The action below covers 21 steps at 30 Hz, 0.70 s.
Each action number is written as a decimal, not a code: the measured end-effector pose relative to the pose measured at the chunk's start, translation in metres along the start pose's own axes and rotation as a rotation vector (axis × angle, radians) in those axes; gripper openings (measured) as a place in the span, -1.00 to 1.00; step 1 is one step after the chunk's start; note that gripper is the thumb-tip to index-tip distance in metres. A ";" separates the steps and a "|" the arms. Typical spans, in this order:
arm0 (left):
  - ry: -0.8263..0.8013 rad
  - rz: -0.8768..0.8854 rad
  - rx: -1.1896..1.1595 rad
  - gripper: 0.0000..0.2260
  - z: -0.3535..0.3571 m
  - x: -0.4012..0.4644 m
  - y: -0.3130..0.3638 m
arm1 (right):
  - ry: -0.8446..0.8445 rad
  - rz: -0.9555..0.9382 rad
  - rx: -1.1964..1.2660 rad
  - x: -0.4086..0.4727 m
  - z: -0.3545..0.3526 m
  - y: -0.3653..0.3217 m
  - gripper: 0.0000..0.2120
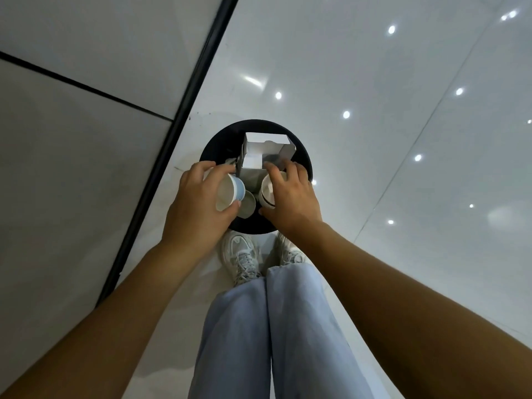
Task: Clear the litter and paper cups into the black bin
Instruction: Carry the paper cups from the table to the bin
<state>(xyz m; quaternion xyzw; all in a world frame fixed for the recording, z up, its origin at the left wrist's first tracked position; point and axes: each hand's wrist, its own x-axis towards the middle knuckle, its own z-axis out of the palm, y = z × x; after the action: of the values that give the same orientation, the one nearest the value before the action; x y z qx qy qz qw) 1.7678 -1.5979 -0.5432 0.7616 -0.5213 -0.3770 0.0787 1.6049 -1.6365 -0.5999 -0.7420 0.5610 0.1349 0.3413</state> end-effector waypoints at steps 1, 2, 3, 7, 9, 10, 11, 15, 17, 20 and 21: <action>-0.004 0.015 0.002 -0.54 -0.001 0.001 0.005 | 0.031 0.011 0.025 -0.004 -0.004 0.002 -0.21; -0.013 0.031 0.001 -0.53 -0.001 0.001 0.012 | 0.052 0.026 0.047 -0.009 -0.009 0.005 -0.24; -0.025 0.047 0.000 -0.53 -0.001 0.002 0.019 | 0.059 0.046 0.073 -0.014 -0.015 0.008 -0.26; -0.066 0.094 0.018 -0.48 0.006 0.007 0.047 | 0.059 0.141 0.169 -0.030 -0.038 0.027 -0.31; -0.086 0.118 0.051 -0.47 0.012 0.009 0.058 | 0.070 0.179 0.177 -0.034 -0.049 0.039 -0.34; -0.099 0.132 0.078 -0.47 0.016 0.011 0.063 | 0.071 0.193 0.176 -0.036 -0.054 0.044 -0.35; -0.115 0.145 0.106 -0.48 0.020 0.013 0.066 | 0.071 0.204 0.173 -0.038 -0.058 0.049 -0.35; -0.170 0.154 0.185 -0.49 0.043 0.022 0.071 | 0.070 0.233 0.173 -0.041 -0.064 0.069 -0.37; -0.185 0.154 0.221 -0.50 0.056 0.027 0.070 | 0.077 0.231 0.188 -0.042 -0.065 0.080 -0.38; -0.217 0.153 0.277 -0.49 0.076 0.033 0.064 | 0.092 0.230 0.184 -0.043 -0.063 0.095 -0.39; -0.234 0.145 0.295 -0.48 0.082 0.035 0.061 | 0.096 0.232 0.183 -0.043 -0.061 0.100 -0.39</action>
<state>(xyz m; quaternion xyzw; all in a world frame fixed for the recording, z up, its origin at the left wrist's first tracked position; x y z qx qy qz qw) 1.6751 -1.6325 -0.5864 0.6764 -0.6298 -0.3758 -0.0678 1.4870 -1.6583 -0.5652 -0.6436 0.6684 0.0861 0.3627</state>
